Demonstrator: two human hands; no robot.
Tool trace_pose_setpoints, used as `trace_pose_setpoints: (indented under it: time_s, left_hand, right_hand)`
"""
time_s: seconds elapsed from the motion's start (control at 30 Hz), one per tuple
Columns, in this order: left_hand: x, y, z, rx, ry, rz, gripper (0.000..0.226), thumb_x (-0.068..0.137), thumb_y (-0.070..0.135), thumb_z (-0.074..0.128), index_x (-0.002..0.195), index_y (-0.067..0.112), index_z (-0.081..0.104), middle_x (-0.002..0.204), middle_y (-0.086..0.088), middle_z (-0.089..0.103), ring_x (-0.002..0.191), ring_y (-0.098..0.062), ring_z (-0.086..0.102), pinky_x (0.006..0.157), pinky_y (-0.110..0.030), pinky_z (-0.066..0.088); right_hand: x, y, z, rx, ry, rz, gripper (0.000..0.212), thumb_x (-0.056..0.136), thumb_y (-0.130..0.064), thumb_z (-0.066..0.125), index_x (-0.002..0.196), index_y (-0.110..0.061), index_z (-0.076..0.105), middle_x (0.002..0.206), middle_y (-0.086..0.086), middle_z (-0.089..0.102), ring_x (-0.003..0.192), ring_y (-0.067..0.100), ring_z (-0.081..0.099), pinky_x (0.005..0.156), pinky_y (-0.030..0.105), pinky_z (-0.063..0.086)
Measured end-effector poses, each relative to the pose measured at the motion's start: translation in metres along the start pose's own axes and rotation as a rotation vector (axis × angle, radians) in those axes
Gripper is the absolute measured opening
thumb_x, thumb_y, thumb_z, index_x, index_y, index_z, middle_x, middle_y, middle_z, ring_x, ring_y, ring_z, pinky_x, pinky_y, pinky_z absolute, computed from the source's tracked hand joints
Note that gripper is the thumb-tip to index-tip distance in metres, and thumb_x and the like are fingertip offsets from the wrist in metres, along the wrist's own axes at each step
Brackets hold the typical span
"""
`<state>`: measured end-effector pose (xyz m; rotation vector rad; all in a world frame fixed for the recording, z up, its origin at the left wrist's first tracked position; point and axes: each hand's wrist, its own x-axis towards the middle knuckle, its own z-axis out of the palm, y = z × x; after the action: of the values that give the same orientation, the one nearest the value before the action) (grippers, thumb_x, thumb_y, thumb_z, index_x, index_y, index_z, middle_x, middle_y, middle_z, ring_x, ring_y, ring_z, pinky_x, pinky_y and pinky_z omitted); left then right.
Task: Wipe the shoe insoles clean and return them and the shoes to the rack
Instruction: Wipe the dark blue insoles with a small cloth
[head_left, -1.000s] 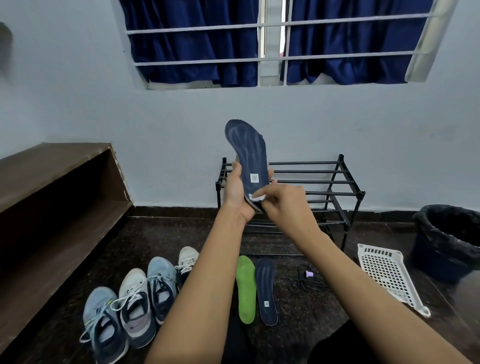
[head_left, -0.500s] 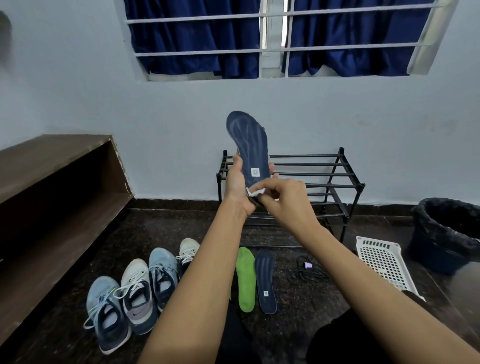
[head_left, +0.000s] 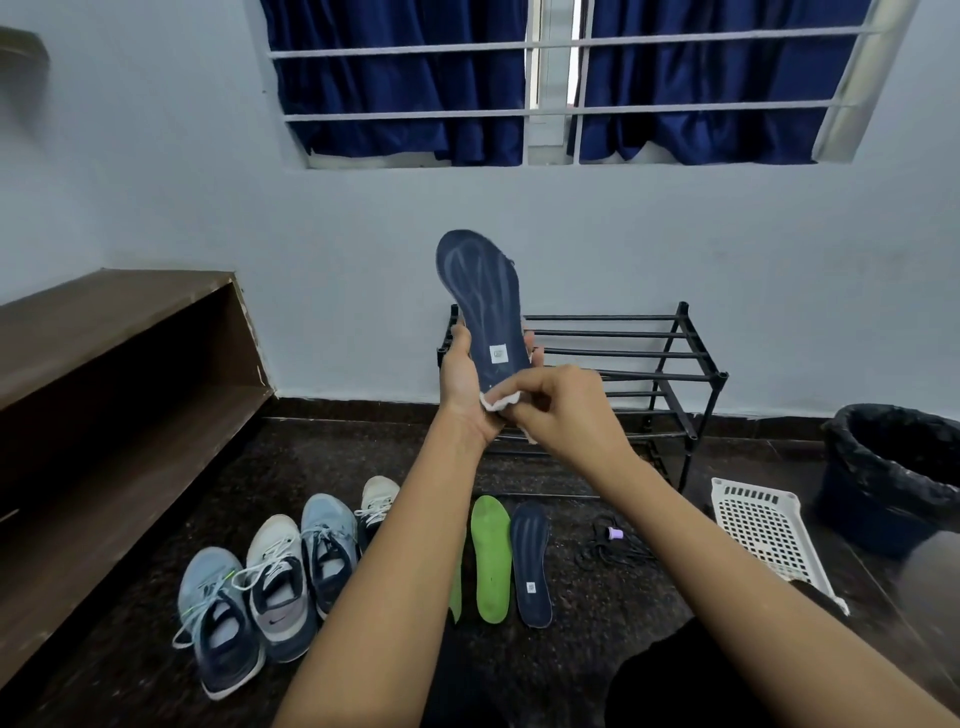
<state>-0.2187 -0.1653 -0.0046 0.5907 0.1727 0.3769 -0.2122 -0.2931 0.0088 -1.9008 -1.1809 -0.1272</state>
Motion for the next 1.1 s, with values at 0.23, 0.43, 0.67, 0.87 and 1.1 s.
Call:
trace_pose_setpoints:
  time_s: [0.23,0.43,0.67,0.87,1.1]
  left_hand:
    - [0.002,0.005,-0.021,0.000,0.053,0.024,0.053,0.099,0.055,0.036,0.102,0.009,0.062,0.083,-0.009,0.062,0.074,-0.020,0.061,0.072,-0.035,0.052]
    - [0.005,0.005,-0.029,0.046,0.067,0.003,0.057,0.098,0.059,0.036,0.110,0.009,0.060,0.080,-0.010,0.063,0.070,-0.020,0.062,0.064,-0.031,0.056]
    - [0.003,0.006,-0.031,0.118,0.020,-0.040,0.062,0.096,0.064,0.033,0.102,0.007,0.059,0.078,-0.011,0.058,0.059,-0.022,0.057,0.054,-0.028,0.050]
    - [0.008,-0.004,-0.039,0.070,0.091,-0.023,0.064,0.097,0.063,0.032,0.107,0.006,0.060,0.078,-0.012,0.063,0.061,-0.023,0.060,0.056,-0.029,0.054]
    - [0.016,-0.007,-0.038,0.117,0.133,-0.059,0.064,0.098,0.060,0.032,0.113,0.004,0.060,0.081,-0.013,0.065,0.070,-0.023,0.063,0.065,-0.032,0.056]
  right_hand:
    - [0.009,0.018,0.022,-0.311,-0.110,0.006,0.034,0.082,0.002,0.053,0.096,-0.019,0.075,0.092,0.013,0.071,0.086,0.032,0.065,0.079,0.034,0.050]
    - [-0.001,0.014,0.032,-0.216,0.030,-0.064,0.028,0.076,0.002,0.059,0.089,-0.016,0.075,0.080,0.005,0.073,0.072,0.018,0.064,0.066,0.024,0.045]
    - [-0.013,0.024,0.042,-0.126,0.117,-0.148,0.029,0.070,0.010,0.065,0.084,-0.013,0.075,0.079,0.001,0.073,0.071,0.011,0.063,0.069,0.017,0.048]
    - [-0.010,0.030,0.056,-0.250,0.151,-0.059,0.024,0.074,0.003,0.061,0.086,-0.014,0.073,0.077,0.002,0.071,0.071,0.020,0.065,0.065,0.028,0.048]
    - [0.005,0.026,0.055,-0.032,0.147,0.019,0.025,0.079,0.004,0.063,0.089,-0.015,0.076,0.077,-0.006,0.071,0.068,-0.010,0.060,0.065,-0.002,0.036]
